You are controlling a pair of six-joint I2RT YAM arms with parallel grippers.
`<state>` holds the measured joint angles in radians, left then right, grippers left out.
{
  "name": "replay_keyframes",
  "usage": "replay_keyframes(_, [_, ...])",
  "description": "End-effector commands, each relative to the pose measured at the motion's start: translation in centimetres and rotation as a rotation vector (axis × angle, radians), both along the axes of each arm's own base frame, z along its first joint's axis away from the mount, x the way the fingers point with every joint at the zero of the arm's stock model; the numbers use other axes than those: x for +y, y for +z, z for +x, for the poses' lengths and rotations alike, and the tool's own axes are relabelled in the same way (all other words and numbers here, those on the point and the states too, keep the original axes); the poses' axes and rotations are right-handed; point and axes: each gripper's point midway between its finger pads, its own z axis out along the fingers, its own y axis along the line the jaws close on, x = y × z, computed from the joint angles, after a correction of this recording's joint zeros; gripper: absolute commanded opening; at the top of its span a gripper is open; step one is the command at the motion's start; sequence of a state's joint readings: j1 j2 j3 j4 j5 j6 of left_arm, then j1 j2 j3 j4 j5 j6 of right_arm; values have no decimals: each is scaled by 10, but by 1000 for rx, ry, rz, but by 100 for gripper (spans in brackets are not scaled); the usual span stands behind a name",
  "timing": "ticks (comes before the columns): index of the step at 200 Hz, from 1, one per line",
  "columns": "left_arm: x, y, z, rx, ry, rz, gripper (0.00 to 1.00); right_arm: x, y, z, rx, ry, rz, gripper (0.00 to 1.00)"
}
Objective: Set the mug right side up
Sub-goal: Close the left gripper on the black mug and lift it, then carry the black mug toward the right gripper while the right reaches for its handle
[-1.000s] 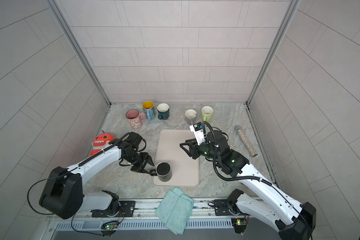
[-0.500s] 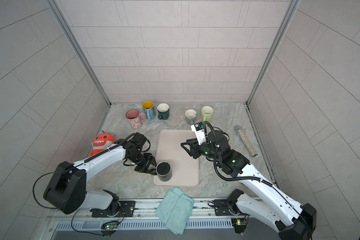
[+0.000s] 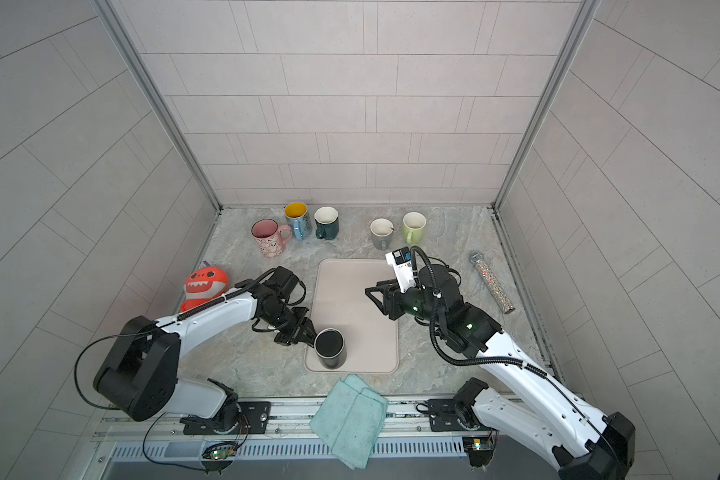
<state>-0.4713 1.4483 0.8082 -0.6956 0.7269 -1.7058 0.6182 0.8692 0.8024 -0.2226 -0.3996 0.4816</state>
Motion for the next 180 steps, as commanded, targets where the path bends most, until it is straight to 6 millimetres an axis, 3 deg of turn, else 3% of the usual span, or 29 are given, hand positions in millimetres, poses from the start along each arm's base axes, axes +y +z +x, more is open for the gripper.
replay_keyframes(1, [0,-6,-5,23,-7,0,0,-4,5,1,-9,-22,14,44])
replay_keyframes(27, [-3,-4,2,-15,-22,-11,0,-5,3,1,-5,-26,12,44])
replay_keyframes(47, [-9,7,26,-153,-52,-21,0,-6,4,1,-5,-31,11,44])
replay_keyframes(80, [-19,48,78,-446,-117,-27,0,-8,4,2,0,-40,4,44])
replay_keyframes(135, [-40,107,141,-880,-293,-52,0,-18,9,5,-24,-71,-53,44])
replay_keyframes(153, [-42,136,157,-1079,-366,-26,0,-23,16,7,-40,-89,-69,44])
replay_keyframes(180, [-37,183,167,-1337,-503,51,0,-23,35,9,-62,-89,-45,45])
